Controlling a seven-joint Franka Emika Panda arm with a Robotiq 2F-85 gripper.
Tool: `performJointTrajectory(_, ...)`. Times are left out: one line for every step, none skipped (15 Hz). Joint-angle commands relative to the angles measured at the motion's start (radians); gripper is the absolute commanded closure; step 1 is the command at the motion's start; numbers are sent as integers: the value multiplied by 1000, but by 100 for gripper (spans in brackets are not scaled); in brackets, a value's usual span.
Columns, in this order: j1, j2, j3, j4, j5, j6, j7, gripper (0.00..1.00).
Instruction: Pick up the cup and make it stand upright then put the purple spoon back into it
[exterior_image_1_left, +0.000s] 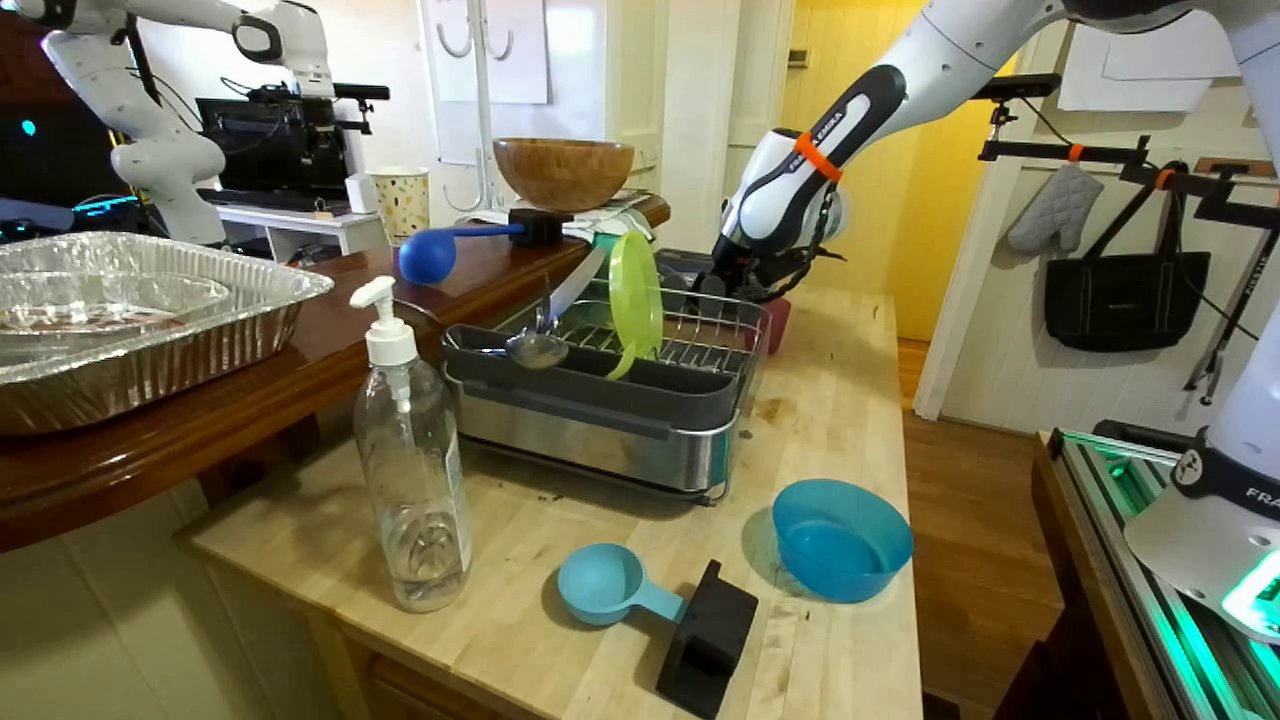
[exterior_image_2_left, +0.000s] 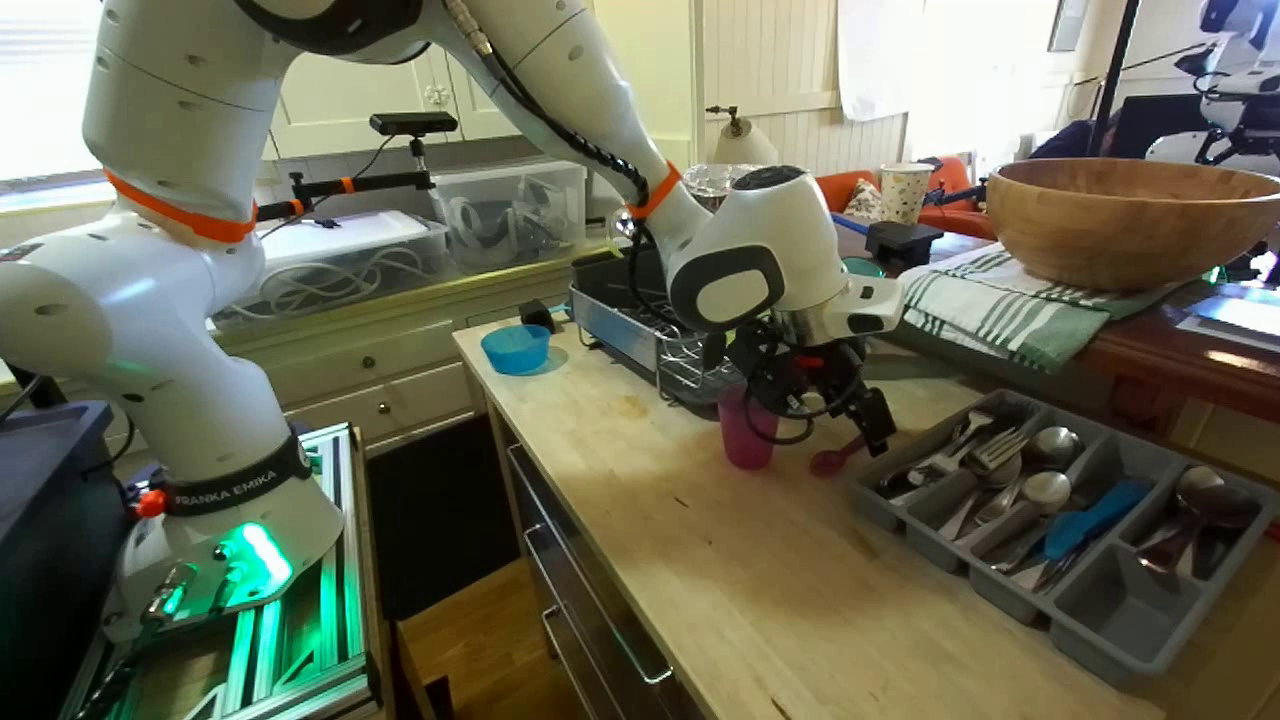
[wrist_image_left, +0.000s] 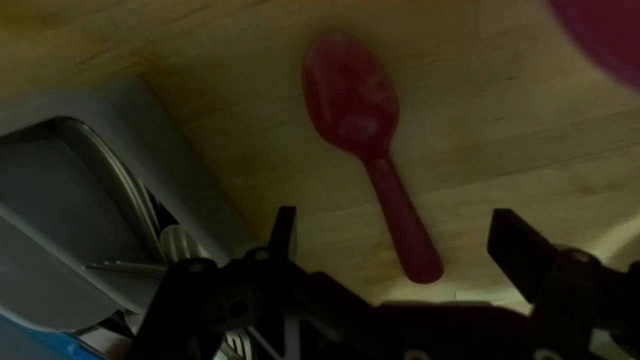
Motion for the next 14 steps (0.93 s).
performJointTrajectory(-17,31,19,20,19,17,-19,28)
performJointTrajectory(-17,33,19,20,19,16,-19,33)
performJointTrajectory(-18,33,20,21,20,13,-19,40)
performJointTrajectory(-18,35,20,21,20,12,-19,50)
performJointTrajectory(-20,36,22,22,21,10,-21,58)
performJointTrajectory(-19,37,20,23,21,10,-21,59)
performJointTrajectory(-19,39,19,23,19,10,-21,23)
performJointTrajectory(-19,40,20,25,19,9,-22,27)
performJointTrajectory(-18,42,18,27,17,7,-21,27)
performJointTrajectory(-17,44,17,29,17,4,-19,68)
performJointTrajectory(-17,46,17,31,17,3,-19,66)
performJointTrajectory(-18,47,18,32,17,1,-20,66)
performJointTrajectory(-18,47,17,32,16,0,-20,72)
performJointTrajectory(-19,46,19,34,17,-3,-20,80)
